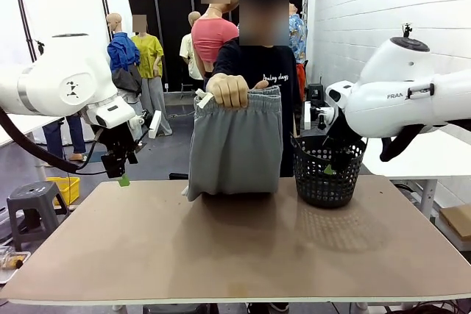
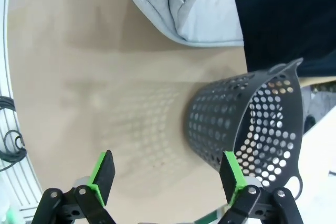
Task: Fold the training pants.
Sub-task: Grab both ends of the Training pants handed by a person.
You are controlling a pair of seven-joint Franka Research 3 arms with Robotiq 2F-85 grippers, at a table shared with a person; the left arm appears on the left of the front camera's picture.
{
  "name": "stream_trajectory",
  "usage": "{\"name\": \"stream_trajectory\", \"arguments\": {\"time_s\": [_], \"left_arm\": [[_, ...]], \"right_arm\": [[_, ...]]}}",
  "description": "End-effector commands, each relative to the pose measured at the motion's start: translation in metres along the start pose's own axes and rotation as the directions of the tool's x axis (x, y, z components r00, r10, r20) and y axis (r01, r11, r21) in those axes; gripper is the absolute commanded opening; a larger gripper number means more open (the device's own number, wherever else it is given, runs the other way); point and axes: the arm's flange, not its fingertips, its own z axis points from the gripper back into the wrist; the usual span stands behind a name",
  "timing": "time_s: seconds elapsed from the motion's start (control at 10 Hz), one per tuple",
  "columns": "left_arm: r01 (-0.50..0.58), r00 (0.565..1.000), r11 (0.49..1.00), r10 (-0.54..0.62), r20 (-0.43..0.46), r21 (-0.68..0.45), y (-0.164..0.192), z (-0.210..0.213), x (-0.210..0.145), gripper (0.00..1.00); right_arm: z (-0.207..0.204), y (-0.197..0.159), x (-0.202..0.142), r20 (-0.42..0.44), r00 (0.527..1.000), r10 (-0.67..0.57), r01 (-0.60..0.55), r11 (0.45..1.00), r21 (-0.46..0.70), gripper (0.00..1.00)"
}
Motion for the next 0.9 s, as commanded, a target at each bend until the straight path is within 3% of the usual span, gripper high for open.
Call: {"name": "stream_trajectory", "arguments": {"time_s": [0.0, 0.4, 0.6, 0.8], "left_arm": [[0.068, 0.997, 0.997, -0.067, 0.039, -0.02, 0.016, -0.003, -0.001, 1.0], [0.162, 0.942, 0.986, -0.165, 0.294, 0.035, 0.03, -0.013, 0.002, 1.0], [0.176, 0.926, 0.983, -0.182, 0.33, 0.048, 0.026, -0.021, 0.009, 1.0], [0.12, 0.901, 0.984, -0.162, 0.402, 0.128, 0.026, -0.03, 0.014, 1.0]], "right_arm": [[-0.015, -0.013, -0.004, 0.061, 0.998, 0.03, -0.032, 0.999, 0.029, 1.0], [-0.032, -0.021, -0.011, 0.306, 0.95, 0.069, -0.095, 0.993, 0.07, 1.0], [-0.037, -0.018, -0.007, 0.386, 0.92, 0.069, -0.099, 0.993, 0.058, 1.0], [-0.042, -0.019, -0.002, 0.474, 0.878, 0.075, -0.099, 0.995, 0.025, 1.0]]}}
